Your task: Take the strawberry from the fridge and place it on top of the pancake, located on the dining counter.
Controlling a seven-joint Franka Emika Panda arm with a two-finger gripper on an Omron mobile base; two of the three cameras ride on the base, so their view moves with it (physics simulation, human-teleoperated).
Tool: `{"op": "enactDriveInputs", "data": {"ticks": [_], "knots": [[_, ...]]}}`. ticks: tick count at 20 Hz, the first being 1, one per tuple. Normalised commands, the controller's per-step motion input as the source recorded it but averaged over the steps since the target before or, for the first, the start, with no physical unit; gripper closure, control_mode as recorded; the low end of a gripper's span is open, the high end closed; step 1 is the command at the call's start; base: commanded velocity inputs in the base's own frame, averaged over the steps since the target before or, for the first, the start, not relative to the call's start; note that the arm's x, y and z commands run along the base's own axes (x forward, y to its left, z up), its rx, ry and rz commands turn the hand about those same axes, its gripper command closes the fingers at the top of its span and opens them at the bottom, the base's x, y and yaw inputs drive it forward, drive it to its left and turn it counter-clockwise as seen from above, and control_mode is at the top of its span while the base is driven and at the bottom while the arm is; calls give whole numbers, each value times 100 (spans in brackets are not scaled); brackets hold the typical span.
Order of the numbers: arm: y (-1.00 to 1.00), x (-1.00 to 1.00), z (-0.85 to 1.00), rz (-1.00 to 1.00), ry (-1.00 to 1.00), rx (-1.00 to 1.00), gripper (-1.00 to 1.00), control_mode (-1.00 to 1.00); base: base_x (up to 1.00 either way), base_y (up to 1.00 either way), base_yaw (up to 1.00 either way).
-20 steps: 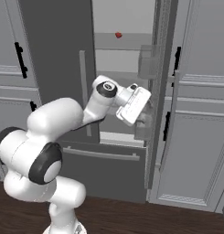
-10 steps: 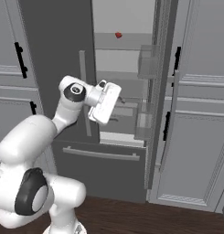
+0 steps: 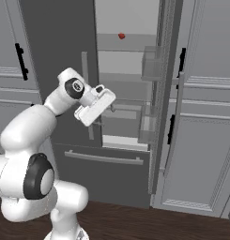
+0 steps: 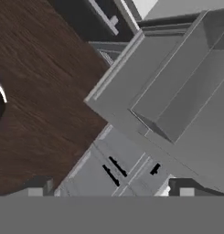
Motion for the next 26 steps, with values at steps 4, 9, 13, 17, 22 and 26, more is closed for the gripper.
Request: {"op": "enactDriveInputs", "data": {"ticks": [4, 9, 13, 17, 22, 26], "knots": [[50, 30, -32, -48, -32, 54, -100, -100, 0, 0, 0], [68, 3, -44, -40, -53, 56, -100, -100, 0, 0, 0], [36, -4, -1, -20, -97, 27, -100, -100, 0, 0, 0], [41, 32, 2, -17, -80, 11, -100, -100, 0, 0, 0], [62, 55, 7, -14, -26, 7, -100, -100, 0, 0, 0], [54, 14, 2, -1, -9, 0, -100, -100, 0, 0, 0]]}}
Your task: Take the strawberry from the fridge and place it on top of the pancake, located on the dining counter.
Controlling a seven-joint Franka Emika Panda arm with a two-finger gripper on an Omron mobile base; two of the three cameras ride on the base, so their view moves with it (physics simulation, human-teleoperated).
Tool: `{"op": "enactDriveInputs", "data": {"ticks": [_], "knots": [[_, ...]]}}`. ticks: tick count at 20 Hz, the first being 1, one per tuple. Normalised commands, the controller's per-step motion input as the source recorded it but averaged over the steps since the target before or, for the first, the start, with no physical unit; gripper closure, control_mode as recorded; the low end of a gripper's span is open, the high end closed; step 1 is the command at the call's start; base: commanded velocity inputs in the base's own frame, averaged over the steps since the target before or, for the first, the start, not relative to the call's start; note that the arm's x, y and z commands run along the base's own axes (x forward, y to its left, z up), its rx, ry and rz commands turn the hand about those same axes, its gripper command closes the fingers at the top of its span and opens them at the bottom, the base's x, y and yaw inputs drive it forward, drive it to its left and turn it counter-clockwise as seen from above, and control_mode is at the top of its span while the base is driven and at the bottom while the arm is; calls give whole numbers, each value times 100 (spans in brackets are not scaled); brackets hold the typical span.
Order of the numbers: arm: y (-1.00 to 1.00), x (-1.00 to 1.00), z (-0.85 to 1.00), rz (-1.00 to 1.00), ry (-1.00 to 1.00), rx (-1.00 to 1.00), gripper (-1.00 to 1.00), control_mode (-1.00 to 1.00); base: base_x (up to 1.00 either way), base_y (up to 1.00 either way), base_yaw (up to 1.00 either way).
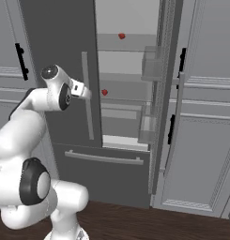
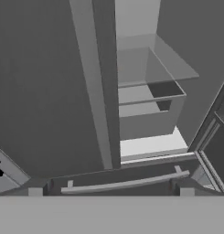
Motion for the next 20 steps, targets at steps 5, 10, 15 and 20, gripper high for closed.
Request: {"op": "enactDriveInputs", "data": {"ticks": [5, 10, 15, 20], "knots": [[18, 56, 0, 0, -1, 0, -100, -100, 0, 0, 0], [-6, 44, 0, 0, 0, 0, -100, -100, 0, 0, 0], [0, 60, 0, 7, 0, 0, -100, -100, 0, 0, 0], [0, 62, 0, 7, 0, 0, -100, -100, 0, 0, 0]]}}
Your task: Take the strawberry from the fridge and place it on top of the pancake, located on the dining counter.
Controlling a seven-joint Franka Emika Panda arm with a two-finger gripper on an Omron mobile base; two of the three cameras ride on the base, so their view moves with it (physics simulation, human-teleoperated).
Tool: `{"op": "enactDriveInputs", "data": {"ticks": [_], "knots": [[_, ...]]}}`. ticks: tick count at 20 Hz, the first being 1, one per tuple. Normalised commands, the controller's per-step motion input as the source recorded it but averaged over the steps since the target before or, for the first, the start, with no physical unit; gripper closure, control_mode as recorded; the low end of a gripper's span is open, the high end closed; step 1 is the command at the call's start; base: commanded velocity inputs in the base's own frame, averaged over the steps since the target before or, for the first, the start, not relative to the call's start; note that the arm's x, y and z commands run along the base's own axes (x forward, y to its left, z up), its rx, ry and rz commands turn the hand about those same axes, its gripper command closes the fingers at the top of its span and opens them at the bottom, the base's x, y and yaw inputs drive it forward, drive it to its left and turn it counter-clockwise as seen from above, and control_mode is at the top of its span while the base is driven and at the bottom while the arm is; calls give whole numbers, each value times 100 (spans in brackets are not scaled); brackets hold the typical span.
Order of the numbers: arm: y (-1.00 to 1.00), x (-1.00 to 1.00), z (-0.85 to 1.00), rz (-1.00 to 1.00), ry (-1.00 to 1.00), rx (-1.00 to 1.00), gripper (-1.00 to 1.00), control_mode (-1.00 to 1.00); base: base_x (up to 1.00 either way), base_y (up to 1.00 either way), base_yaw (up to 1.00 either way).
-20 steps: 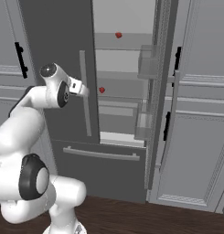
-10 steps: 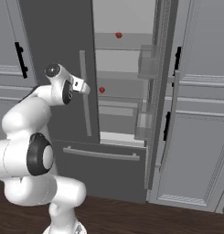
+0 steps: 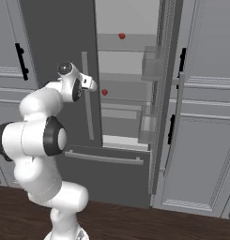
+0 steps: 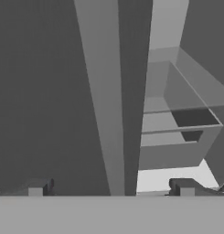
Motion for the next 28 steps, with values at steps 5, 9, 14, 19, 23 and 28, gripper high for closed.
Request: {"op": "enactDriveInputs", "data": {"ticks": [5, 9, 14, 19, 23, 28], "knots": [[0, 41, 0, 1, 0, 0, -100, -100, 0, 0, 0], [0, 31, 0, -1, 0, -1, -100, -100, 0, 0, 0], [12, 31, 0, -4, 0, -1, -100, -100, 0, 0, 0], [9, 27, 0, -3, 0, -2, -100, -100, 0, 0, 0], [3, 20, 0, -1, 0, 0, -100, -100, 0, 0, 0], [0, 24, -5, 0, -1, 0, -100, -100, 0, 0, 0]]}}
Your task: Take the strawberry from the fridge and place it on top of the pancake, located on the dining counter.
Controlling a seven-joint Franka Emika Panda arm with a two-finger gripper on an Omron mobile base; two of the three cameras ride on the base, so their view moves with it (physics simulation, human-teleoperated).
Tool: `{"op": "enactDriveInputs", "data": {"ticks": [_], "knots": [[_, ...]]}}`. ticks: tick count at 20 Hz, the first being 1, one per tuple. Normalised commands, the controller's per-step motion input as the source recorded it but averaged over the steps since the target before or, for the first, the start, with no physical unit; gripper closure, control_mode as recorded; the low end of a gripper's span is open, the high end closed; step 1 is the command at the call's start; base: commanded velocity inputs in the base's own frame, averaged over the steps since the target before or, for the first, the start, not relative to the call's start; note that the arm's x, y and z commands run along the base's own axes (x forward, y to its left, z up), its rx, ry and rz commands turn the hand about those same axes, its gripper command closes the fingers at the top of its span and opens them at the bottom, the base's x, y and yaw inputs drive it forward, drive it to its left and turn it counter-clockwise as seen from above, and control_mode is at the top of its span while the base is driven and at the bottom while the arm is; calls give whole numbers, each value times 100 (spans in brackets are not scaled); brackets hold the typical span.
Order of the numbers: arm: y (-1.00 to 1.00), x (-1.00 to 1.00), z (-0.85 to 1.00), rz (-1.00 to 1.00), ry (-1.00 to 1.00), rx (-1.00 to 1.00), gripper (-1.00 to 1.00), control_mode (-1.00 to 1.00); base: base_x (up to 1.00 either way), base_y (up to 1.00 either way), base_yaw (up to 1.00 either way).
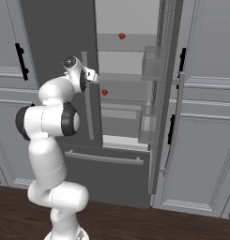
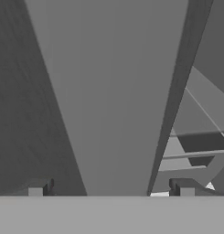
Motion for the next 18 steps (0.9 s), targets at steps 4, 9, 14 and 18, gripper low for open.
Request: {"op": "enactDriveInputs", "data": {"ticks": [4, 9, 14, 18], "knots": [[0, 24, -16, 0, -9, -2, -100, -100, 0, 0, 0], [0, 16, -21, 0, -24, -2, -100, -100, 0, 0, 0], [0, 20, -2, 0, -5, 0, 100, -100, 0, 0, 0], [0, 3, 0, 0, 0, 0, 100, -100, 0, 0, 0]]}}
